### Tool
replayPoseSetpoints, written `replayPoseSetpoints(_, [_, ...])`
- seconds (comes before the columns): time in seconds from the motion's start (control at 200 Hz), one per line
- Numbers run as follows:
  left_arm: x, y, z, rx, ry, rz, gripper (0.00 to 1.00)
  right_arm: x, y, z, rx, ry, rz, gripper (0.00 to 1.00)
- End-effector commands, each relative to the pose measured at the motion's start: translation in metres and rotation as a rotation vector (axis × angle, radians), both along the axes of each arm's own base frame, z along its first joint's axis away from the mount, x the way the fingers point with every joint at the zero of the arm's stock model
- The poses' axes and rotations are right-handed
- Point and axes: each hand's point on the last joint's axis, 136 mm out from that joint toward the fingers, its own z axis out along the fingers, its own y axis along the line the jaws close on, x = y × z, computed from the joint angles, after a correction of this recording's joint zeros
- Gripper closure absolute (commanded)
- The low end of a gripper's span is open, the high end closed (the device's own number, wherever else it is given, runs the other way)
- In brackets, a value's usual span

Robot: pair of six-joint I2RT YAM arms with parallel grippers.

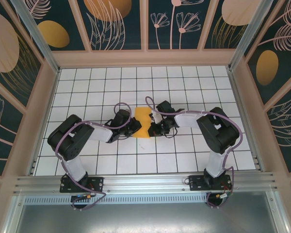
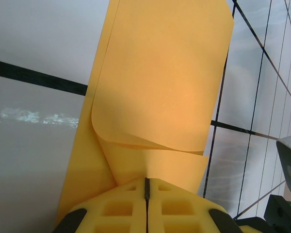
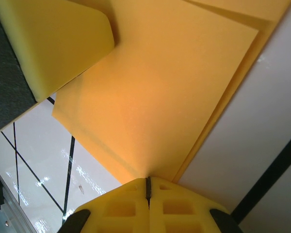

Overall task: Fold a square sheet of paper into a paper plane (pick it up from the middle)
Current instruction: Fold the triangle a second time at the center of the table.

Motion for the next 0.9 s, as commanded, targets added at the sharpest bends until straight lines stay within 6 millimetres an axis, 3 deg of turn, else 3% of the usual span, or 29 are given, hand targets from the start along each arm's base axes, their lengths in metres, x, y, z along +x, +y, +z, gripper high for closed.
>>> replayPoseSetpoints(0.0, [0.011,0.058,-0.042,0.213,0.037,0.137,0.91,-0.044,-0.066,-0.064,-0.344,0.155,-0.026,1.0])
replayPoseSetpoints(0.896, [0.038,0.074,-0.04,0.267,0.02,0.157,0.88,-0.05,-0.072,-0.07,-0.373,0.168,-0.017,1.0])
